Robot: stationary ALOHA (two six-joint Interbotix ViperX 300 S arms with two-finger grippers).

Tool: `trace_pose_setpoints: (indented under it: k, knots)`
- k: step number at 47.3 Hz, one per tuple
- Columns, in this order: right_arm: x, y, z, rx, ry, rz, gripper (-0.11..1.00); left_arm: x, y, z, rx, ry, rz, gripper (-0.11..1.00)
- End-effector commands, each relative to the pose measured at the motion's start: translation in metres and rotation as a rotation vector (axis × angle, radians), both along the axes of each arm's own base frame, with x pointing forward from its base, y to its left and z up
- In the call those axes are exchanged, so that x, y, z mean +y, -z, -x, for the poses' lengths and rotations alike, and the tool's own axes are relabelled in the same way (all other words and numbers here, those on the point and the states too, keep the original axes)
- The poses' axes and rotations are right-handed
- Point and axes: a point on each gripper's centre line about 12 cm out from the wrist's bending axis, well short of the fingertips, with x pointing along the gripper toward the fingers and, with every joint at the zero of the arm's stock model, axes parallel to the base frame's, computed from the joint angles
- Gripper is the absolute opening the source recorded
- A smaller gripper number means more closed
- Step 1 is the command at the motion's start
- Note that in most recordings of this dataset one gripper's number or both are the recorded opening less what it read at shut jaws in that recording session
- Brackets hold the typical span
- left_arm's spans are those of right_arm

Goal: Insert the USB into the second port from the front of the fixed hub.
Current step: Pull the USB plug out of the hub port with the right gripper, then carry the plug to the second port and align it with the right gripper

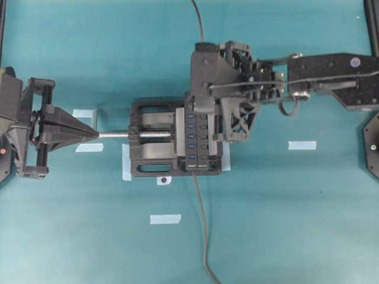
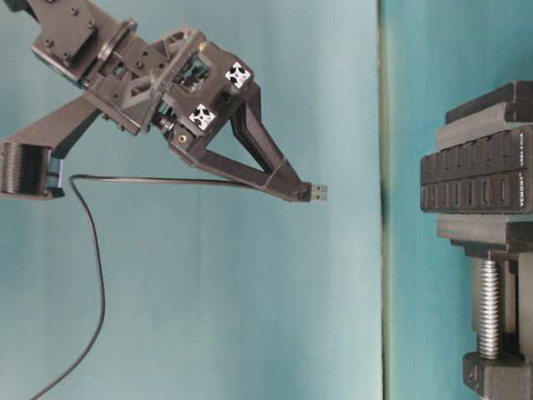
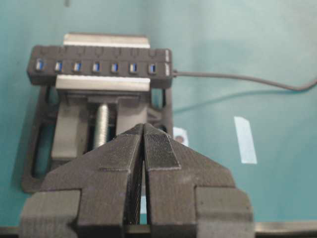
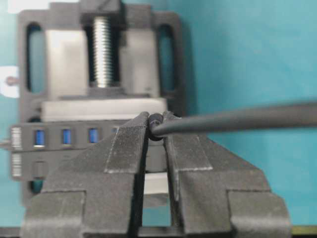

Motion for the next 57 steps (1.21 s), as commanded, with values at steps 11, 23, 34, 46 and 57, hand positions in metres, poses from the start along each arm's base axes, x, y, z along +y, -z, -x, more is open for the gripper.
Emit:
trace_pose_setpoints:
  k: [11,23,34,46,57]
  knots:
    - [0.015,-0.014,-0.001,-0.046,-0.008,-0.027,0.06,0.000,-0.007,-0.003,-0.021,0.002,0.000,0.00]
    - [0.025,0.001,-0.003,-0.039,-0.010,-0.052,0.06,0.000,-0.007,-0.003,-0.021,0.001,0.002,0.00]
    - [0.032,0.017,-0.006,-0.024,-0.025,-0.064,0.06,0.000,-0.008,-0.003,-0.026,0.002,0.000,0.00]
    - [0.034,0.035,-0.012,0.001,-0.031,-0.068,0.06,0.000,-0.008,-0.003,-0.025,0.001,0.002,0.00]
    - [0.036,0.049,-0.015,0.022,-0.030,-0.079,0.06,0.000,-0.007,-0.003,-0.023,0.001,0.002,0.00]
